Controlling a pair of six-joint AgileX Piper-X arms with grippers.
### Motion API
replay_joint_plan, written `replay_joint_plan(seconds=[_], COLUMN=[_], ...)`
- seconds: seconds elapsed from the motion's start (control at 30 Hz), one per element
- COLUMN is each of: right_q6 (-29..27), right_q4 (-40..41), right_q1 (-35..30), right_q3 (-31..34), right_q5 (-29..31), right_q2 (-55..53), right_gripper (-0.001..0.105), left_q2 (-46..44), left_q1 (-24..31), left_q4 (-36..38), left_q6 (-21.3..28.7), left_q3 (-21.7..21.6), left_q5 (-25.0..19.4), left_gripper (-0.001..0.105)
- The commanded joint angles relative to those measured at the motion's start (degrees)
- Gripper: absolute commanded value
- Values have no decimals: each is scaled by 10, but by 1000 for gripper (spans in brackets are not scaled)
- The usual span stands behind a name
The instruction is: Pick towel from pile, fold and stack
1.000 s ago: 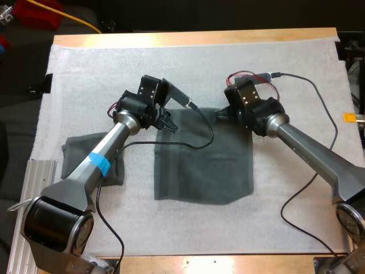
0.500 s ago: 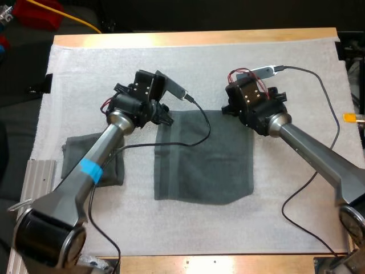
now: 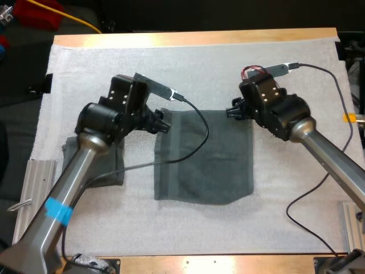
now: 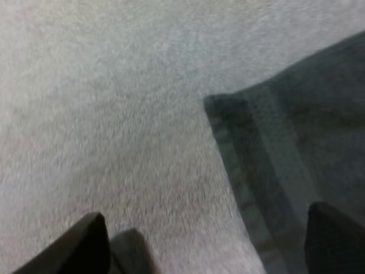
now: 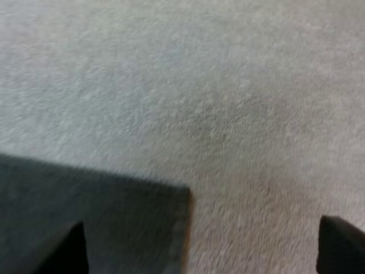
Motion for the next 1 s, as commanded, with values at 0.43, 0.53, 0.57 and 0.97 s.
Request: replay_joint_plan(seconds=[0.43, 0.53, 0.57, 0.97], right_q6=[14, 21, 29, 104], right_q4=[164, 180, 186, 267], right_q1=[34, 59, 69, 135], right_q3=[-2, -2, -2, -2], right_q5=[-73, -73, -73, -65], right_q2=[-114, -136, -144, -202], right_gripper=[78, 78, 78, 78], left_q2=[-171, -204, -215, -291], left_q1=[-2, -2, -2, -2], left_q4=[108, 134, 147, 272], left_q6=[-60, -60, -60, -60], left_q3=[-5, -5, -5, -5], left_q5=[110, 121, 121, 146], left_gripper=[69, 69, 69, 69])
